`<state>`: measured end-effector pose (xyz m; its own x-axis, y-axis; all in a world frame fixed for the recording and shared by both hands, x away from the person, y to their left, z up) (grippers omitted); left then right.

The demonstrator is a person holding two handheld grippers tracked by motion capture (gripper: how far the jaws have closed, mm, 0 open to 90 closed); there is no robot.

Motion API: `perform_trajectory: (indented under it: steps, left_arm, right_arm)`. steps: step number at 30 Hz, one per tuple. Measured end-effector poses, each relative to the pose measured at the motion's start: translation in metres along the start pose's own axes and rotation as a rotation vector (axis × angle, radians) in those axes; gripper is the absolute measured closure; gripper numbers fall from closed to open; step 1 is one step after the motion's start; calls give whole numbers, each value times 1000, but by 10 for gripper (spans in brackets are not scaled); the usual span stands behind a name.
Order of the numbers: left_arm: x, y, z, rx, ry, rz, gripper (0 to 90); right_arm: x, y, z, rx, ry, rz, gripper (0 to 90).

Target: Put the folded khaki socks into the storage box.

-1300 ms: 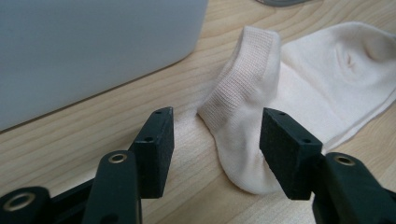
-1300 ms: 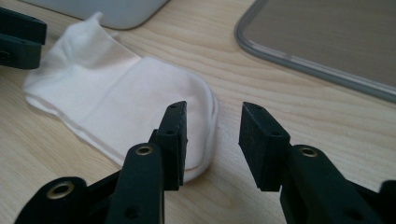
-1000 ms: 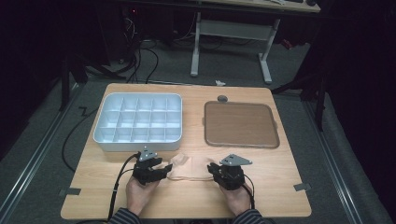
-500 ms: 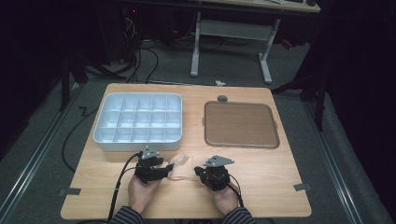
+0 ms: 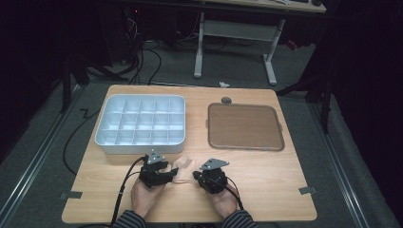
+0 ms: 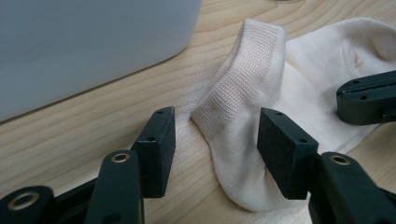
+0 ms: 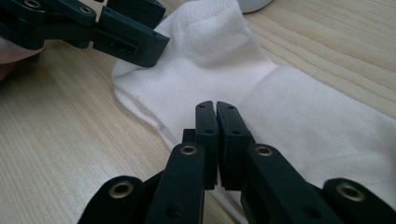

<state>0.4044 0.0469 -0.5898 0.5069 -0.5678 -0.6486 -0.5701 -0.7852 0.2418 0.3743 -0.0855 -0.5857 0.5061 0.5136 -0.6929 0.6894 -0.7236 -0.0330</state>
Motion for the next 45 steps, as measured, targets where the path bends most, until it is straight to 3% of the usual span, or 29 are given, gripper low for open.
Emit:
perform_trajectory:
  steps: [9,15,20,27,31,45]
  left_arm:
    - [1,3,0,26,-3,7,569]
    - [4,8,0,55,-22,3,650]
    - [5,10,0,47,-27,15,741]
    - [5,12,0,34,-42,43,836]
    - [4,11,0,3,-47,80,852]
    - [-10,14,-10,-32,5,149,857]
  right_arm:
    - [4,-1,3,-38,-12,20,881]
    - [4,-1,3,-39,-15,16,882]
    - [4,-2,3,-56,-20,24,881]
    - [4,0,3,-28,-10,2,881]
    - [4,0,3,-20,-14,-4,881]
    - [4,0,2,-11,-34,-8,883]
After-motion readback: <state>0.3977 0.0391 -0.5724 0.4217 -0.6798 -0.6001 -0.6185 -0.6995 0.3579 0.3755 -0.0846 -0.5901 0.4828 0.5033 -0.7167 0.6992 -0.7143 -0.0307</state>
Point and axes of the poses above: each handheld gripper's, and its own axes: x roughly forward along the jaws, z roughly out of its underside, y roughly to its right, the point moved 9 cm from there along x, roughly forward along the jaws, and after that the axes turned 4 degrees about -x, right-handed, at the moved point
